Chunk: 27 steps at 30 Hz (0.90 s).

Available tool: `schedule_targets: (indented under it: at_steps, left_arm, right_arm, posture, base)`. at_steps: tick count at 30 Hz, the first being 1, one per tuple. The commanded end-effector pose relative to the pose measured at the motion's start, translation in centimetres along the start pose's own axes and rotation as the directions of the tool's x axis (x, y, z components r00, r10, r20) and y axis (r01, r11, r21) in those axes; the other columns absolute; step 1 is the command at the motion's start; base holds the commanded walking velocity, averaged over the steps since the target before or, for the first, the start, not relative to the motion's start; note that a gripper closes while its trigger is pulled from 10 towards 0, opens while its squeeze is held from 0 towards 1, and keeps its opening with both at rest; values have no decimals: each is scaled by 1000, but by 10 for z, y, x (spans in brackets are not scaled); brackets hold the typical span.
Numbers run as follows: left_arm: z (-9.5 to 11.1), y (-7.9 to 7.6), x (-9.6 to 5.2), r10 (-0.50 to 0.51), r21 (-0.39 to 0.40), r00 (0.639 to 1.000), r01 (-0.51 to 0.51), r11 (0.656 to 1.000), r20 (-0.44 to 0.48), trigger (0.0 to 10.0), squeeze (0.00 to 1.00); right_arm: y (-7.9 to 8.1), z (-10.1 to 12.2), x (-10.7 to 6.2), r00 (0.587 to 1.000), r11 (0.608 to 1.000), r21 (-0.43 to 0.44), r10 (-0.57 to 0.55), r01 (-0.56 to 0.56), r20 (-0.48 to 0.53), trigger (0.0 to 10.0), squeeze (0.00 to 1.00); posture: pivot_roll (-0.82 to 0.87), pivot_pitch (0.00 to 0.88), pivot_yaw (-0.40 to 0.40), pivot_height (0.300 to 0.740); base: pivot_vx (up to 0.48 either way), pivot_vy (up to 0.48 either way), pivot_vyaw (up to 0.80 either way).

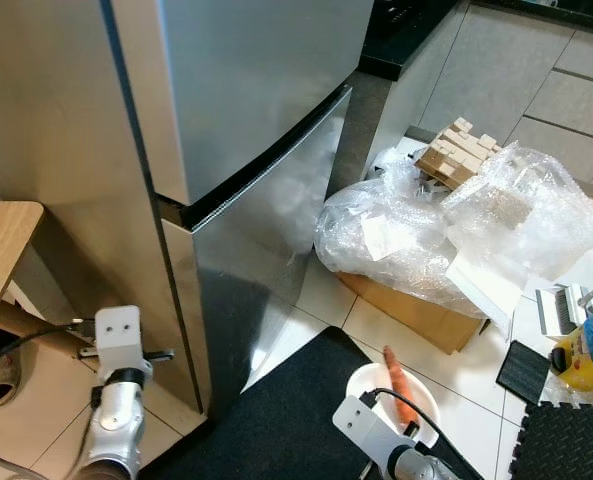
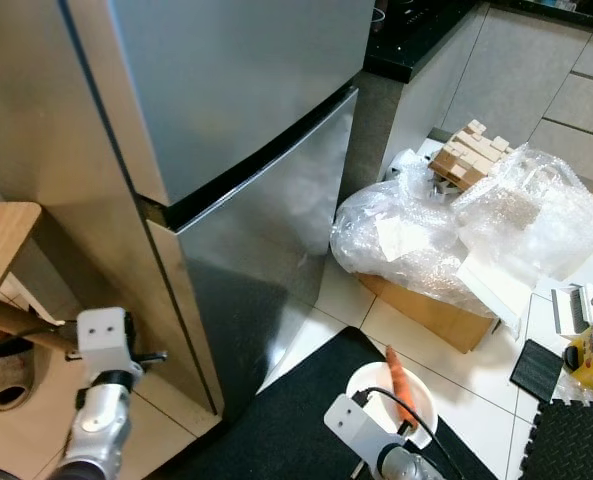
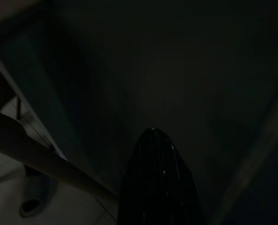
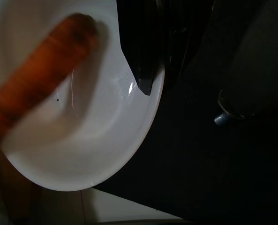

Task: Restocking fridge

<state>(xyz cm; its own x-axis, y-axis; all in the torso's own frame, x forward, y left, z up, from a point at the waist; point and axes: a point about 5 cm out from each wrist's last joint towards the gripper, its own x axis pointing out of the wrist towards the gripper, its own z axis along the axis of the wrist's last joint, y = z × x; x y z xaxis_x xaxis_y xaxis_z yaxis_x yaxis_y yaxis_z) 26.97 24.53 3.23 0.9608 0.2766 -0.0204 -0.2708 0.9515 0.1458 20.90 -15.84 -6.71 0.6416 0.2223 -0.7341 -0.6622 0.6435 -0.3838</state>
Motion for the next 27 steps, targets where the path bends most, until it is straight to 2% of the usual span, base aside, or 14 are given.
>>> schedule_targets:
  at_steps: [1,5,7,9,12,17,21,22,24,27]
  left_arm:
    - [3,3,2,-9,17,1000,9,1000,20,10000,0]
    - [12,13,7,-35,28,998,34,999,52,10000,0]
    - [11,13,9,-76,17,997,76,997,26,10000,0]
    - [11,13,9,-76,17,997,76,997,26,10000,0]
    - [12,7,8,-169,72,985,168,983,18,10000,0]
    - [14,3,6,-192,63,980,189,980,46,10000,0]
    - [22,-5,7,-231,56,969,227,972,89,10000,0]
    - [28,-13,9,-286,57,952,281,958,108,10000,0]
    - [30,-17,10,-316,70,943,310,948,107,10000,0]
    - [33,-29,10,-429,130,898,416,900,98,10000,0]
  right_arm:
    - [-1,-1,-1,1000,1000,-4,-3,3,2,10000,0]
    - [-1,-1,-1,1000,1000,-5,-2,2,4,10000,0]
    - [-2,-2,-1,1000,1000,-6,-1,1,4,10000,0]
    - [-2,-2,-1,1000,1000,-6,-1,1,4,10000,0]
    - [0,-1,-1,1000,1000,-11,7,-7,3,10000,0]
    - [1,1,0,1000,1000,-9,10,-10,7,10000,0]
    - [2,3,1,1000,1000,-5,12,-12,10,10000,0]
    - [3,4,1,1000,1000,-3,13,-13,12,10000,0]
    - [3,4,1,1000,1000,-2,14,-14,12,10000,0]
    - [3,3,1,1000,1000,0,14,-14,11,10000,0]
  posture:
    - [-75,68,-73,740]
    - [-68,74,-78,740]
    - [-59,79,-82,740]
    - [-59,79,-82,740]
    - [-47,85,-83,740]
    - [-43,89,-79,740]
    - [-42,93,-78,740]
    - [-41,94,-77,740]
    - [-41,94,-76,740]
    - [-46,94,-73,740]
  base:
    - [0,0,0]
    - [0,0,0]
    - [0,0,0]
    - [0,0,0]
    - [0,0,0]
    - [0,384,0]
    - [0,0,0]
    - [0,0,0]
    - [0,0,0]
    - [0,0,0]
